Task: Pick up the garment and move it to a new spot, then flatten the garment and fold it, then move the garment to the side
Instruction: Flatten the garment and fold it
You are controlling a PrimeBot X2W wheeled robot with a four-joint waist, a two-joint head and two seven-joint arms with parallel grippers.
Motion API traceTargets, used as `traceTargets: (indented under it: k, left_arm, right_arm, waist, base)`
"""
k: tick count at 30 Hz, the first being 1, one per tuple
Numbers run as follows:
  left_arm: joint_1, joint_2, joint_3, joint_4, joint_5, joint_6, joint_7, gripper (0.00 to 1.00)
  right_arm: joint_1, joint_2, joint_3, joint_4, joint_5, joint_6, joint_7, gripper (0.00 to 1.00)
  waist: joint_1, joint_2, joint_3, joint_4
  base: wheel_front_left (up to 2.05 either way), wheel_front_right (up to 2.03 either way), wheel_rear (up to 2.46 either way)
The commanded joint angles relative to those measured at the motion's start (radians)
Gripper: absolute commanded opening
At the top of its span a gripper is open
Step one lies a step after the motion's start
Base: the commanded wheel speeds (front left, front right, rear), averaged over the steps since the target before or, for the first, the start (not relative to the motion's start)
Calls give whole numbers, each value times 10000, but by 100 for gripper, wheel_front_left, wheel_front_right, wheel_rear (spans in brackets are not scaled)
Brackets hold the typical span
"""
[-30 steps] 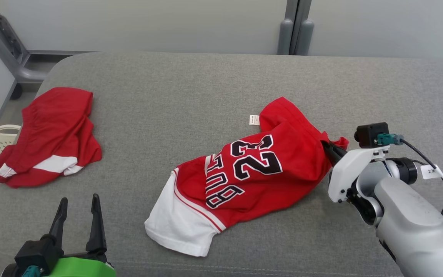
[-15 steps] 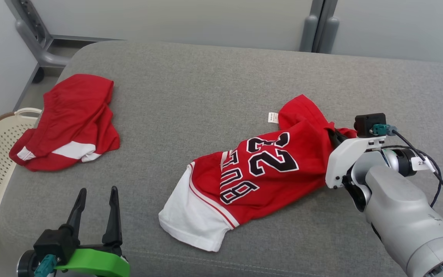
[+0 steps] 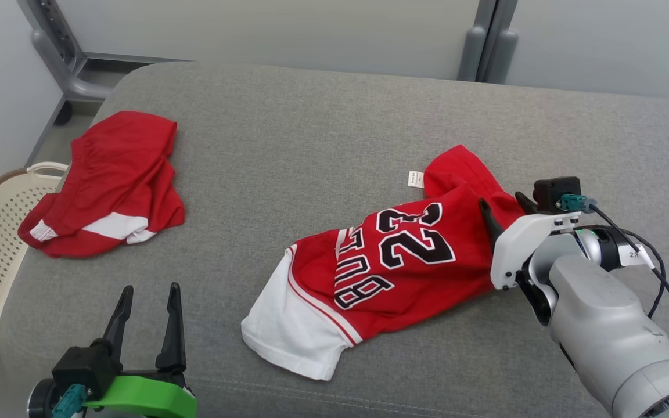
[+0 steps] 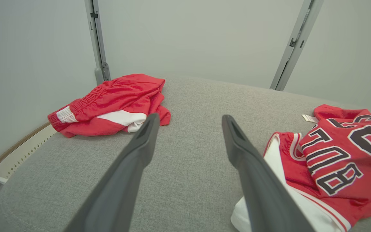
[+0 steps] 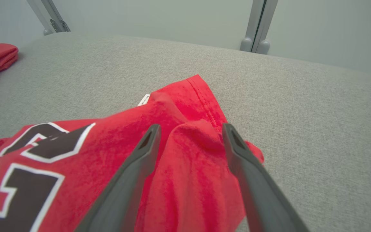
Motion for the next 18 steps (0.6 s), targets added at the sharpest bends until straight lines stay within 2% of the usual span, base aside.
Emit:
traceTargets:
  k: [1,7,12,18]
  left_arm:
    - [-9,29,81,-72,39,-18,-34,100]
    - [54,5,201,-160,95,-18,-36,100]
    - [155,-51,304,-288,152,-18,-36,100]
    - [159,-106,370,-379,176,-20,-36,100]
  right_arm:
    - [245,-134,34,-285,20,-3,-91,100]
    - [788,-615,-172,-1421,184,-3,-98,100]
    - [1679,-1234,-806,-2609,141,-3,-100,100]
    - [2558,-1495,-1305,-3128,23,-3,-102,100]
  waist:
    - [0,0,-29,-192]
    - [0,0,-37,-420]
    - [0,0,-11,-582]
    - [0,0,104,-702]
  base:
    - [0,0,0]
    - [0,0,0]
    - [0,0,0]
    - [0,0,0]
